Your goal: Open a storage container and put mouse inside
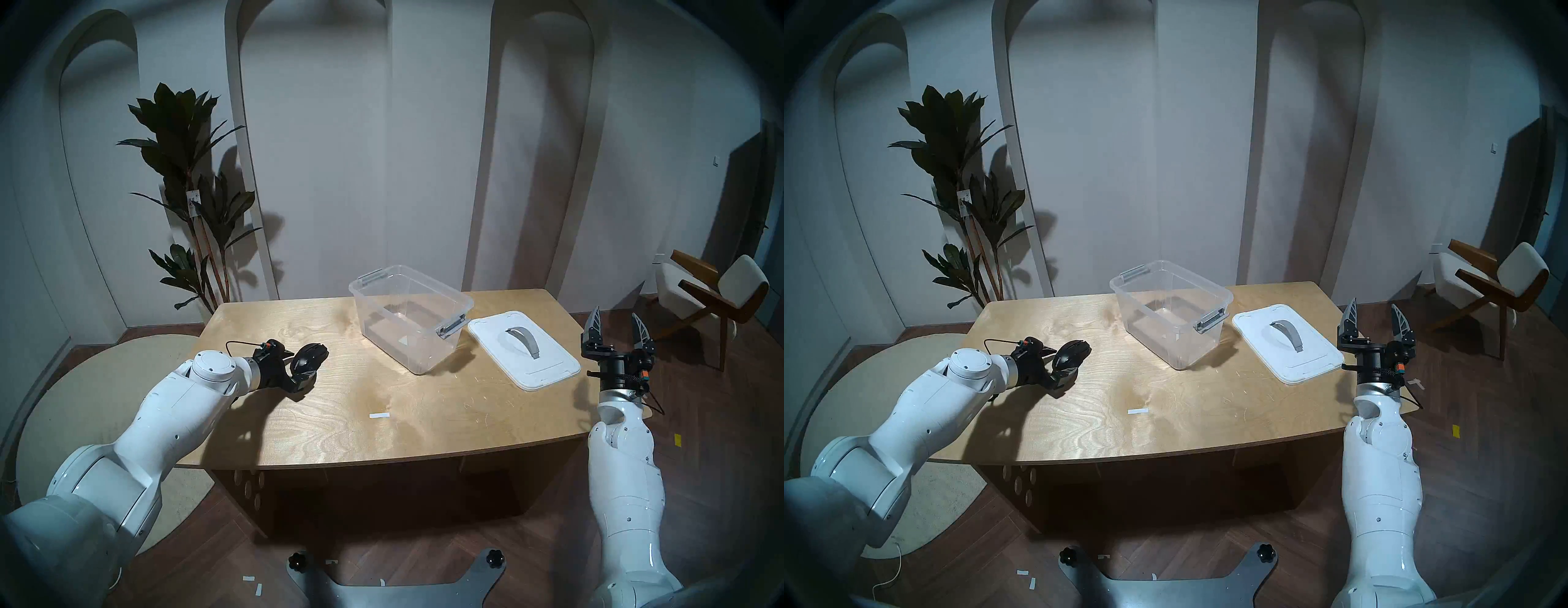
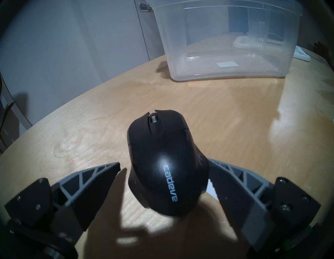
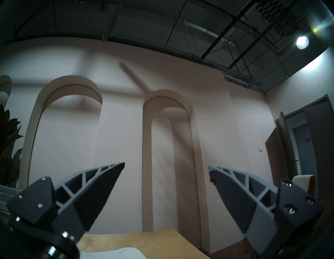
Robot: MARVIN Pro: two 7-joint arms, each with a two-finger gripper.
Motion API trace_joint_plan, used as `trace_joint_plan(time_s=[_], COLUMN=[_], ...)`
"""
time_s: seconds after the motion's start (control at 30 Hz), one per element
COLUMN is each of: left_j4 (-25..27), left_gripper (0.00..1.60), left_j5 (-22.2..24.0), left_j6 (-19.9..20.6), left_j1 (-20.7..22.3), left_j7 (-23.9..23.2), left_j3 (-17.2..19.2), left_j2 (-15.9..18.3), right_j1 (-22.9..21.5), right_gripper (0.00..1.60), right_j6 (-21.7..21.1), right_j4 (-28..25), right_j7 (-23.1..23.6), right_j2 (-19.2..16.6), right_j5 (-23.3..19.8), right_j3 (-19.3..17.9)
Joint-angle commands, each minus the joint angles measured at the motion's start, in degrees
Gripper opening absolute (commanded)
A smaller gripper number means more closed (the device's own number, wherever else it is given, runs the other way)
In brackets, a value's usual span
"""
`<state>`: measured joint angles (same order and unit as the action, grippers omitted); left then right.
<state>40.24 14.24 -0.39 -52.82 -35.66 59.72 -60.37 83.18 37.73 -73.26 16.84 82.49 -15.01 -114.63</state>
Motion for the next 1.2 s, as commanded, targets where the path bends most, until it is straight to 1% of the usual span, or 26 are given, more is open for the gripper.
trace_joint_plan(time_s=[0.0, 0.03, 0.07, 0.1, 0.13, 0.17, 0.27, 0.3, 0.33, 0.37, 0.4, 0.43, 0.47, 0.6, 0.7, 0.73, 0.8, 0.83, 0.87, 0.9, 1.0, 1.07, 1.13, 1.17], left_j4=[-6.4, -8.3, -8.4, -9.9, -10.8, -12.0, -14.9, -15.6, -16.5, -17.8, -17.5, -16.7, -15.9, -11.5, -8.2, -8.1, -5.3, -6.0, -3.9, -3.8, -1.0, 0.1, 3.2, 3.2], left_gripper=[1.60, 1.54, 1.15, 0.80, 0.26, 0.00, 0.00, 0.00, 0.00, 0.00, 0.00, 0.00, 0.00, 0.00, 0.00, 0.00, 0.00, 0.00, 0.00, 0.00, 0.00, 0.00, 0.00, 0.00], left_j5=[-0.8, -0.4, -0.2, -0.6, -0.9, -1.1, -1.8, -2.1, -2.2, -1.8, -1.9, -1.9, -1.4, -2.0, -1.7, -1.4, -1.0, -0.7, -0.4, 0.1, 0.6, 0.5, 0.3, 0.2], left_j6=[-1.0, -1.4, -1.0, -1.1, -1.6, -2.0, -3.9, -6.0, -7.0, -8.2, -9.3, -9.6, -10.0, -12.3, -13.6, -13.9, -13.9, -14.6, -14.2, -14.6, -15.0, -15.6, -15.6, -15.7], left_j1=[6.0, 6.8, 6.7, 7.4, 7.8, 8.2, 9.5, 9.7, 10.0, 10.6, 10.5, 10.3, 10.1, 8.4, 6.7, 6.6, 5.2, 5.5, 4.4, 4.3, 3.0, 2.9, 2.5, 2.9], left_j7=[0.9, 0.7, 1.3, 1.5, 1.7, 2.1, 1.9, 1.1, 1.7, 0.7, 0.3, 1.0, 0.1, 0.8, 0.4, -0.2, -0.4, -0.9, -0.8, -1.2, -1.6, -2.1, -2.0, -2.1], left_j3=[0.1, 0.2, 0.6, 0.3, 0.2, 0.2, -0.2, -0.4, -0.3, 0.0, -0.1, 0.1, 0.4, 0.3, 1.1, 1.5, 2.1, 2.4, 2.8, 3.2, 3.8, 4.0, 4.4, 4.5], left_j2=[-3.8, -4.5, -4.7, -5.0, -5.3, -5.7, -6.2, -6.1, -6.3, -6.5, -6.2, -6.0, -5.6, -3.6, -2.0, -1.8, -0.8, -0.9, -0.2, -0.2, 1.0, 1.6, 3.0, 3.2], right_j1=[-0.5, -0.5, -0.5, -0.5, -0.5, -0.4, -0.4, -0.4, -0.4, -0.4, -0.4, -0.4, -0.4, -0.4, -0.4, -0.4, -0.4, -0.4, -0.4, -0.4, -0.4, -0.4, -0.4, -0.4], right_gripper=[1.60, 1.60, 1.60, 1.60, 1.60, 1.60, 1.60, 1.60, 1.60, 1.60, 1.60, 1.60, 1.60, 1.60, 1.60, 1.60, 1.60, 1.60, 1.60, 1.60, 1.60, 1.60, 1.60, 1.60], right_j6=[0.4, 0.4, 0.4, 0.4, 0.4, 0.4, 0.4, 0.4, 0.4, 0.4, 0.4, 0.4, 0.4, 0.4, 0.4, 0.4, 0.4, 0.4, 0.4, 0.4, 0.4, 0.4, 0.4, 0.4], right_j4=[-1.2, -1.2, -1.2, -1.2, -1.2, -1.2, -1.3, -1.3, -1.3, -1.3, -1.3, -1.3, -1.3, -1.3, -1.3, -1.3, -1.3, -1.3, -1.3, -1.2, -1.2, -1.2, -1.2, -1.1], right_j7=[0.1, 0.1, 0.1, 0.1, 0.1, 0.1, 0.1, 0.1, 0.1, 0.1, 0.1, 0.1, 0.1, 0.1, 0.1, 0.1, 0.1, 0.1, 0.1, 0.1, 0.0, 0.0, 0.0, 0.0], right_j2=[-0.1, -0.1, -0.1, -0.1, -0.1, -0.1, -0.1, -0.1, -0.1, -0.1, -0.1, -0.1, -0.1, -0.1, -0.2, -0.2, -0.2, -0.2, -0.2, -0.2, -0.2, -0.2, -0.2, -0.2], right_j5=[0.1, 0.1, 0.1, 0.1, 0.1, 0.1, 0.1, 0.1, 0.1, 0.1, 0.1, 0.1, 0.1, 0.1, 0.1, 0.1, 0.1, 0.1, 0.0, 0.0, 0.0, 0.0, 0.0, 0.0], right_j3=[0.1, 0.1, 0.1, 0.1, 0.1, 0.2, 0.2, 0.2, 0.2, 0.2, 0.2, 0.2, 0.2, 0.2, 0.2, 0.2, 0.2, 0.2, 0.2, 0.2, 0.2, 0.2, 0.2, 0.2])
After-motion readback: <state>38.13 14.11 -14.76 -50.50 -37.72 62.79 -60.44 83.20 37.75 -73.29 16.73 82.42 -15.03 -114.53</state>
